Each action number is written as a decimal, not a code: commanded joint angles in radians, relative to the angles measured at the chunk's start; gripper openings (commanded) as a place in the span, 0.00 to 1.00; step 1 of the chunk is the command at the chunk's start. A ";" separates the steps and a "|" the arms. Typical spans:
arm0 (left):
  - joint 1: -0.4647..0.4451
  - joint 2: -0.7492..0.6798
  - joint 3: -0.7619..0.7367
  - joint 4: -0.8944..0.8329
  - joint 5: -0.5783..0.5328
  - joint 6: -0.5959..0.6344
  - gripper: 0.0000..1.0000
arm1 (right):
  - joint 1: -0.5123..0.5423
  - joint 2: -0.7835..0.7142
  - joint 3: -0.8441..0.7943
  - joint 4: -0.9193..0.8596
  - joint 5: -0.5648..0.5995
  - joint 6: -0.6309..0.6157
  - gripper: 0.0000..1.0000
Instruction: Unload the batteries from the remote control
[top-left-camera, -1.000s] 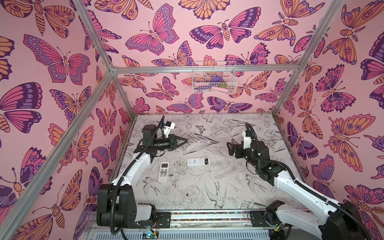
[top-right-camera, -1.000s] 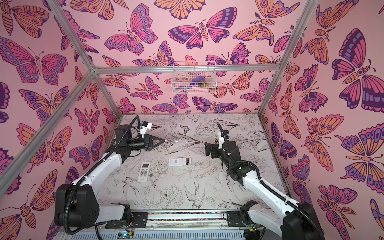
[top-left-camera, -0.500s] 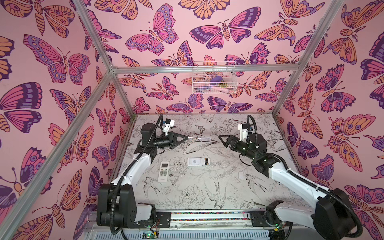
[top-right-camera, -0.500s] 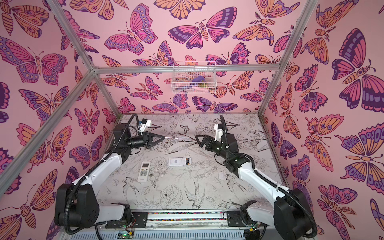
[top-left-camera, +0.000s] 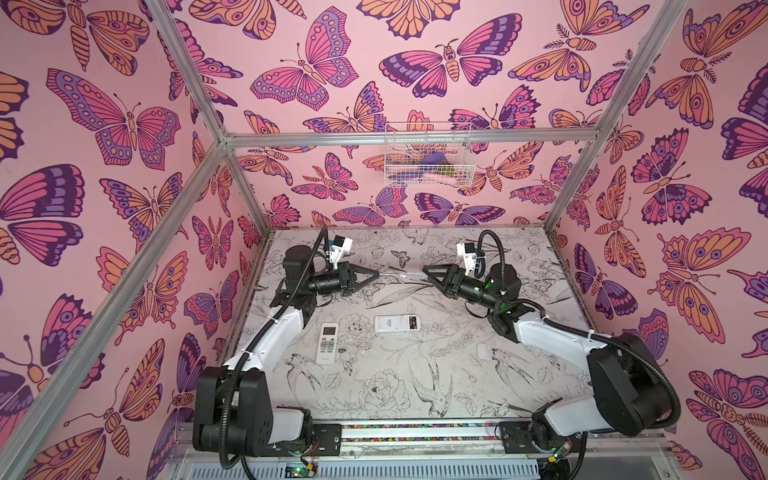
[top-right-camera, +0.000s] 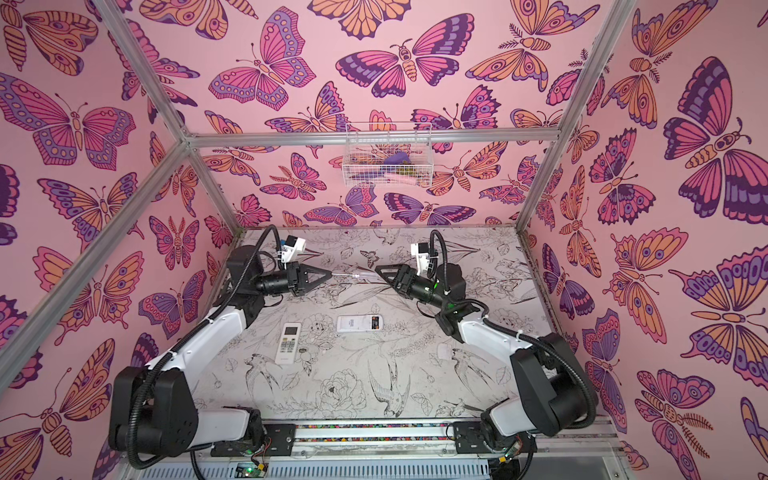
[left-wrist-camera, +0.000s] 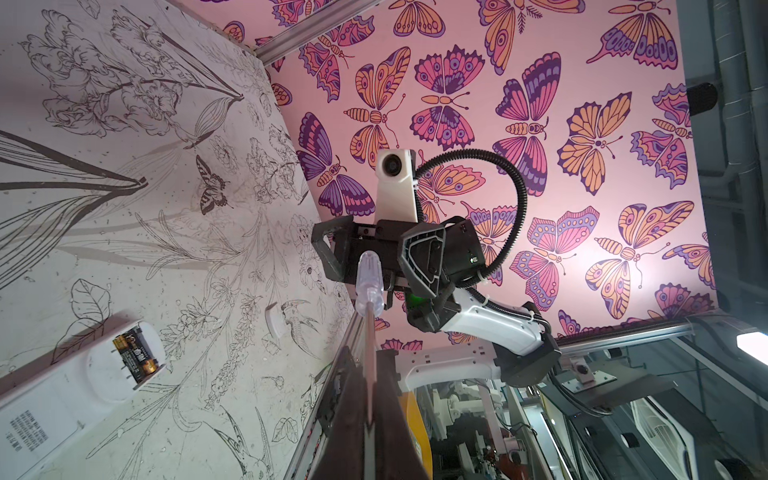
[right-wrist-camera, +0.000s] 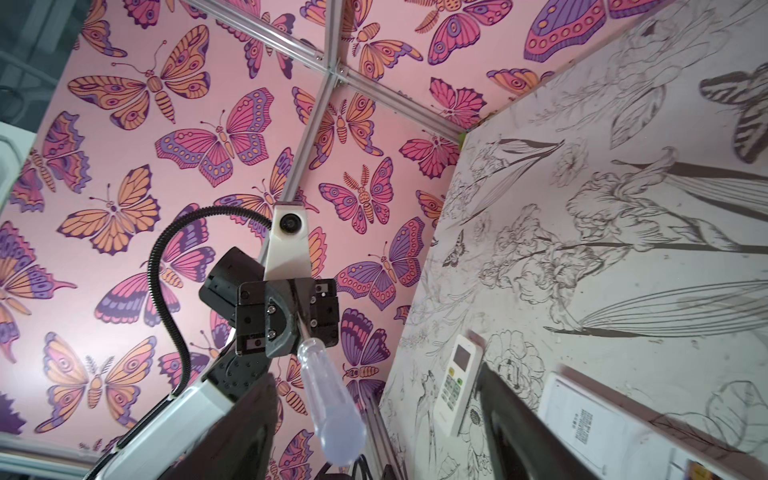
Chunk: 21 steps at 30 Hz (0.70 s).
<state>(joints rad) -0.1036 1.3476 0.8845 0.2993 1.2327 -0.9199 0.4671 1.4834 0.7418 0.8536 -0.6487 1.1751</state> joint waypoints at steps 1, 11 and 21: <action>-0.007 -0.008 0.000 0.056 0.017 -0.012 0.00 | 0.006 0.056 0.023 0.283 -0.063 0.146 0.70; -0.018 0.000 0.007 0.078 -0.005 -0.061 0.00 | 0.061 0.171 0.061 0.444 -0.045 0.251 0.63; -0.021 0.008 0.006 0.105 0.003 -0.078 0.00 | 0.102 0.222 0.118 0.468 -0.063 0.267 0.58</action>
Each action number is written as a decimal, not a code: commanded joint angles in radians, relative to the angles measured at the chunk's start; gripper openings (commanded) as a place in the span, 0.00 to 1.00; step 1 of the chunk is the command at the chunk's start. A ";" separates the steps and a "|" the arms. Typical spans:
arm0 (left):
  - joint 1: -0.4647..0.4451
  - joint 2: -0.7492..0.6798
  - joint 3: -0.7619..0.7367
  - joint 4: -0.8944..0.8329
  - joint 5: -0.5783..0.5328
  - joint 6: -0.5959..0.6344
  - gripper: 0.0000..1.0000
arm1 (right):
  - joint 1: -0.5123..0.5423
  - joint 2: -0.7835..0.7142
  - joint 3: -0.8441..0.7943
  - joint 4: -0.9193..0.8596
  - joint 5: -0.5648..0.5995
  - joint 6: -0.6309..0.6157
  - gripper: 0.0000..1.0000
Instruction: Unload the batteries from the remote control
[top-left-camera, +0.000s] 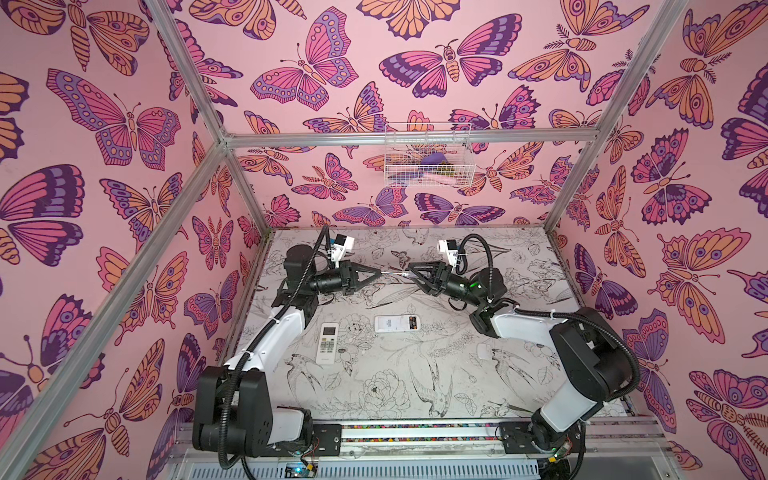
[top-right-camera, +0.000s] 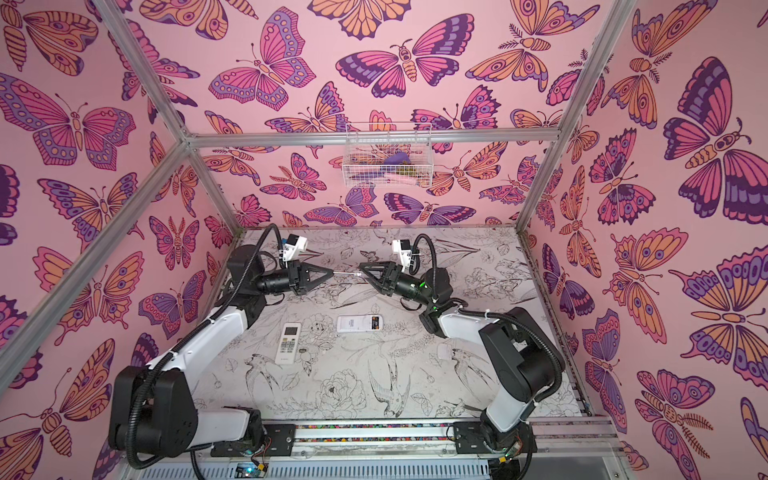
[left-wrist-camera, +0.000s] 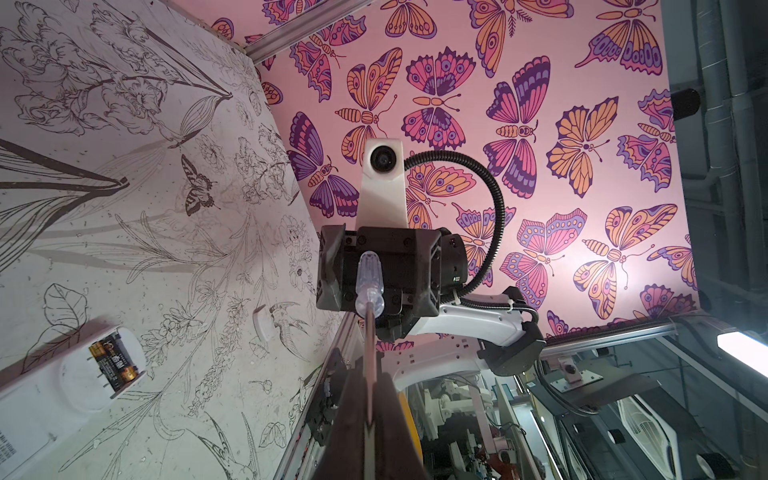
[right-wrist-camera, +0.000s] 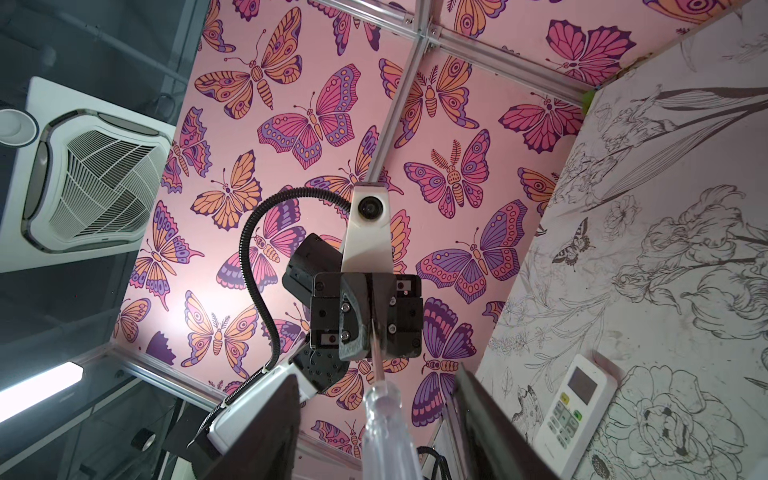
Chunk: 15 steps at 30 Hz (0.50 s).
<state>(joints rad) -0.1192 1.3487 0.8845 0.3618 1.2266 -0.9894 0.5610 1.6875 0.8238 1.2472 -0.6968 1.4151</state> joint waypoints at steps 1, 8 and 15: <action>-0.006 0.007 0.003 0.046 0.008 -0.007 0.00 | 0.011 0.021 0.038 0.074 -0.017 0.023 0.58; -0.014 0.006 -0.001 0.054 0.009 -0.012 0.00 | 0.027 0.060 0.069 0.102 -0.036 0.049 0.51; -0.016 0.011 0.000 0.058 0.009 -0.008 0.00 | 0.031 0.078 0.070 0.109 -0.045 0.051 0.42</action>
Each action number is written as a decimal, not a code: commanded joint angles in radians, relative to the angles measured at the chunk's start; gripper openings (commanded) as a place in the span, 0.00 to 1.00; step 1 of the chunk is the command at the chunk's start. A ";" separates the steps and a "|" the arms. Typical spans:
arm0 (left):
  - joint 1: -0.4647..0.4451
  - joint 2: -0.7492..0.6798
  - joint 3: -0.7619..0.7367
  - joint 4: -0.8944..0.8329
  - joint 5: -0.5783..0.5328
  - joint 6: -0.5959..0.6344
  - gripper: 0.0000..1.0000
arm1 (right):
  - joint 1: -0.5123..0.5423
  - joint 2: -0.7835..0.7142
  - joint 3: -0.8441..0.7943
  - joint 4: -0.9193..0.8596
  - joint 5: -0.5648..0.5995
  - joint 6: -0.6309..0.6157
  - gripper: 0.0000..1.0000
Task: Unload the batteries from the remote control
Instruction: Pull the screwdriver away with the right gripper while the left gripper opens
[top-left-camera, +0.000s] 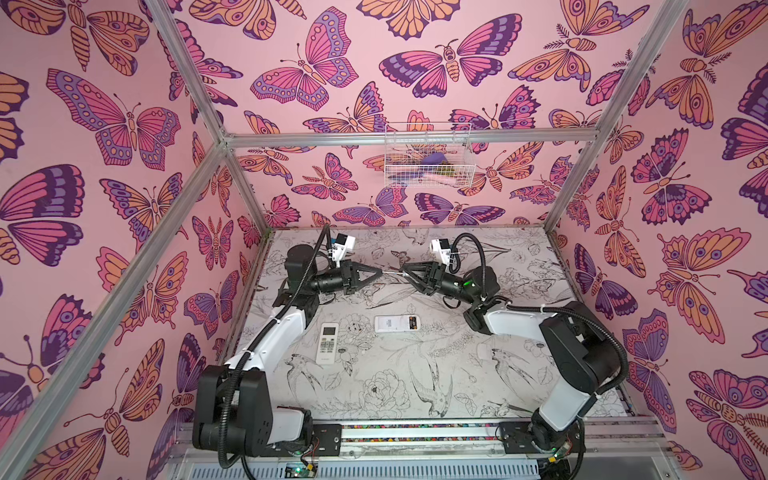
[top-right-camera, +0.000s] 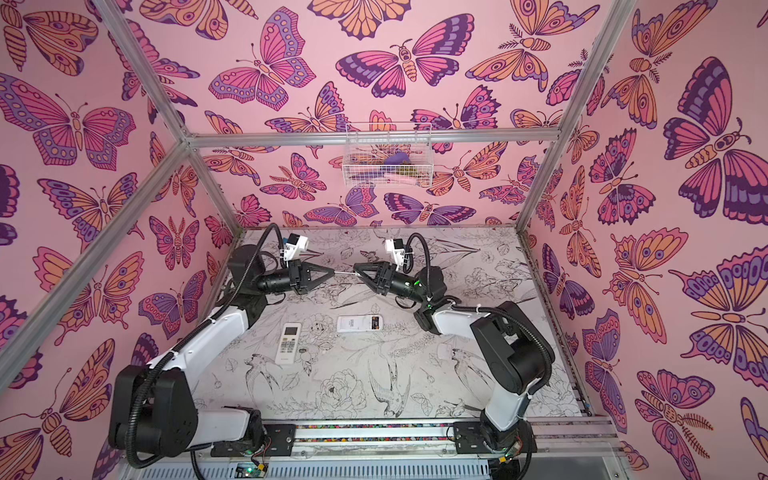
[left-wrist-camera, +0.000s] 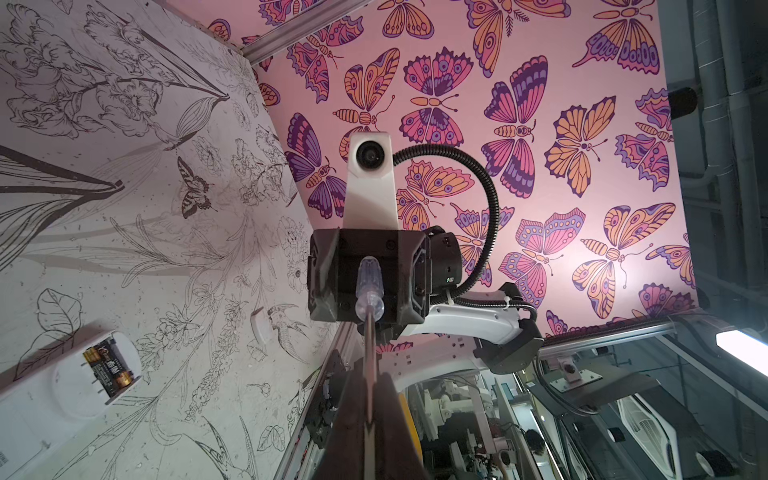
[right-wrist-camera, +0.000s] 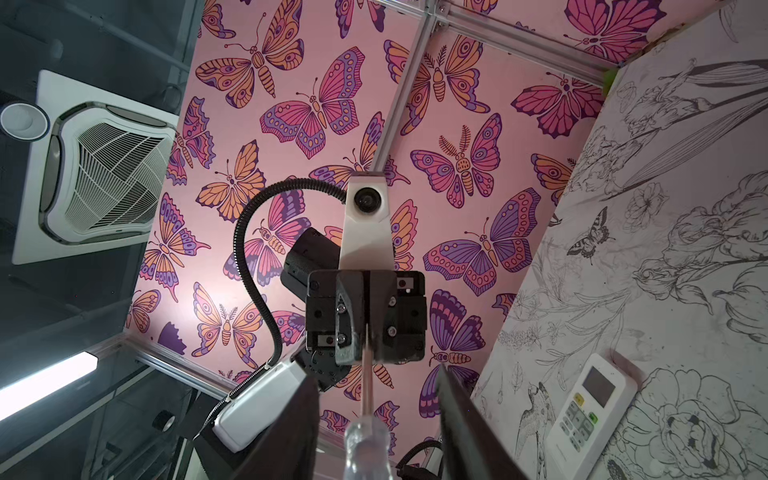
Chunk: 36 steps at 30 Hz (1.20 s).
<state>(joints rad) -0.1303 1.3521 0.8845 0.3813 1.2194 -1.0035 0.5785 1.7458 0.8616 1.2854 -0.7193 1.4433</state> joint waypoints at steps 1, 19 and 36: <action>-0.005 0.008 -0.006 0.039 0.016 0.012 0.00 | 0.015 0.021 0.034 0.072 -0.030 0.020 0.39; 0.009 0.017 -0.013 0.024 -0.004 0.056 0.19 | -0.012 0.014 -0.024 0.069 -0.072 -0.001 0.00; 0.042 0.039 0.303 -0.853 -0.109 0.901 0.69 | -0.179 -0.379 -0.178 -0.656 -0.076 -0.507 0.00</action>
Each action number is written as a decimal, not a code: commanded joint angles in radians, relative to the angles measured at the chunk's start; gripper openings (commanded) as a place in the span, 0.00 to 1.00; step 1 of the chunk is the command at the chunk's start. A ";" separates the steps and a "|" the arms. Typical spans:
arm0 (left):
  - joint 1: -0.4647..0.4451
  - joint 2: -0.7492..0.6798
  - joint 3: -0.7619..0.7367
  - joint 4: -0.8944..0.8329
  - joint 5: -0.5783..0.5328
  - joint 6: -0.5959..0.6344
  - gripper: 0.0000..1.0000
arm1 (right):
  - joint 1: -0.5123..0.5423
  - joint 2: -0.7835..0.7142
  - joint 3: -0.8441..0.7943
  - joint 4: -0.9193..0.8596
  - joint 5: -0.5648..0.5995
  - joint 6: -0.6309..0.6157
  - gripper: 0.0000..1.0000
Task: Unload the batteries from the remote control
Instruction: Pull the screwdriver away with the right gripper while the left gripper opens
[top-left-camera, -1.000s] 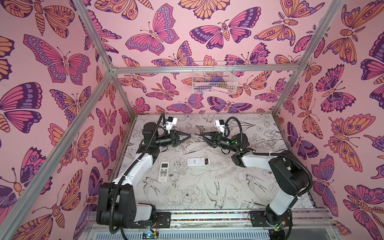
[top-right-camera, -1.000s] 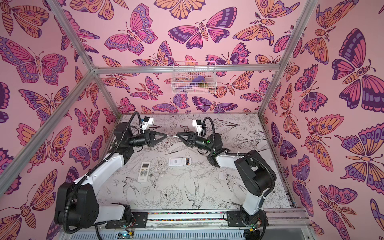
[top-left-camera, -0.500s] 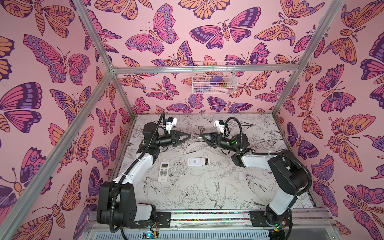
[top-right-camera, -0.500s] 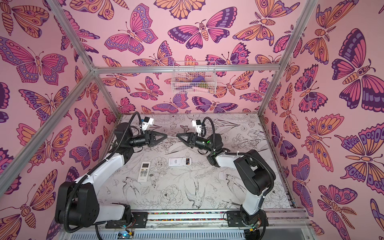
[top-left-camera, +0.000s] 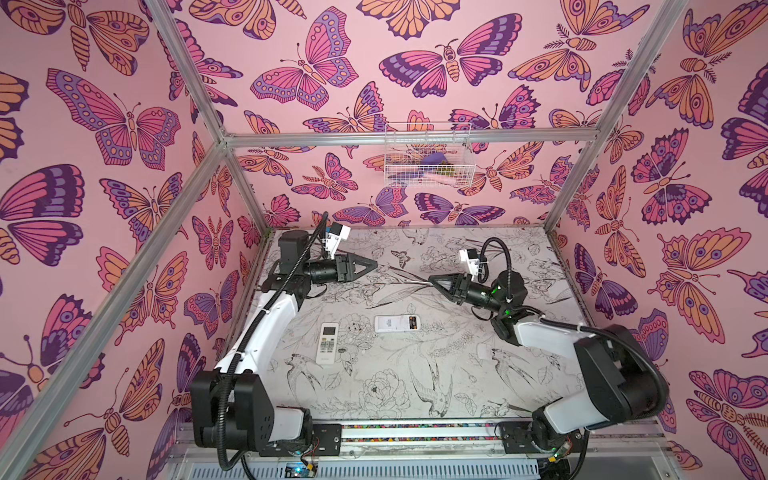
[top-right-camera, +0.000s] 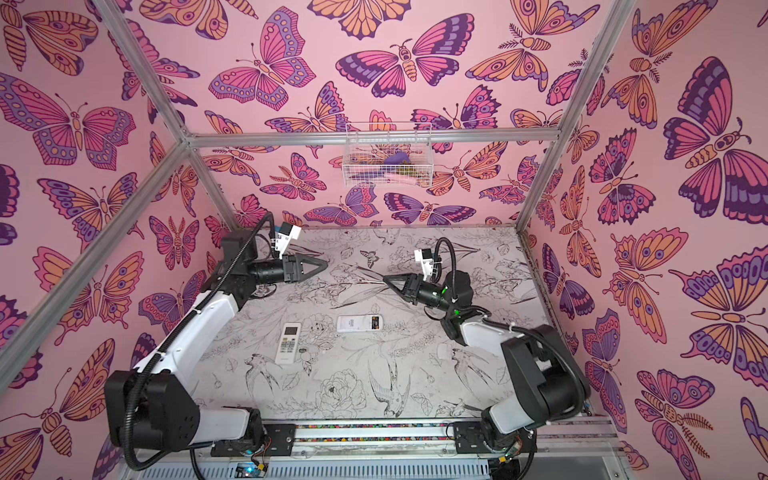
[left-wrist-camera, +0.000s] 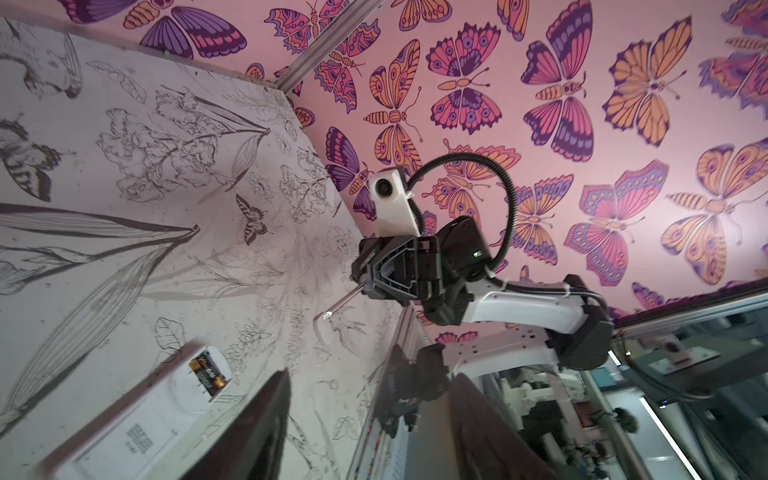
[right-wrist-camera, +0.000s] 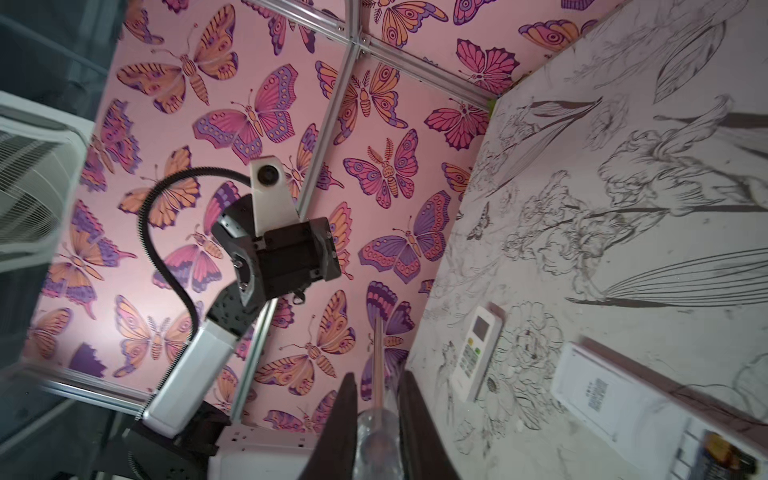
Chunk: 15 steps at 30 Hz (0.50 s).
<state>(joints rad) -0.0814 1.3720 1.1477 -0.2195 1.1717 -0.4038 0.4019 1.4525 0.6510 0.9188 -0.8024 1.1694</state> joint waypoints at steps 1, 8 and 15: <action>-0.011 0.026 0.058 -0.286 -0.087 0.355 0.72 | -0.002 -0.112 0.041 -0.357 0.018 -0.279 0.00; -0.047 0.060 0.113 -0.394 -0.257 0.670 0.92 | -0.002 -0.323 0.034 -0.669 0.153 -0.545 0.00; -0.104 0.075 0.095 -0.414 -0.378 0.916 0.97 | -0.003 -0.472 0.005 -0.847 0.303 -0.737 0.00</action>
<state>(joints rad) -0.1619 1.4384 1.2442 -0.5919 0.8707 0.3279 0.4019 1.0153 0.6701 0.1890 -0.5896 0.5705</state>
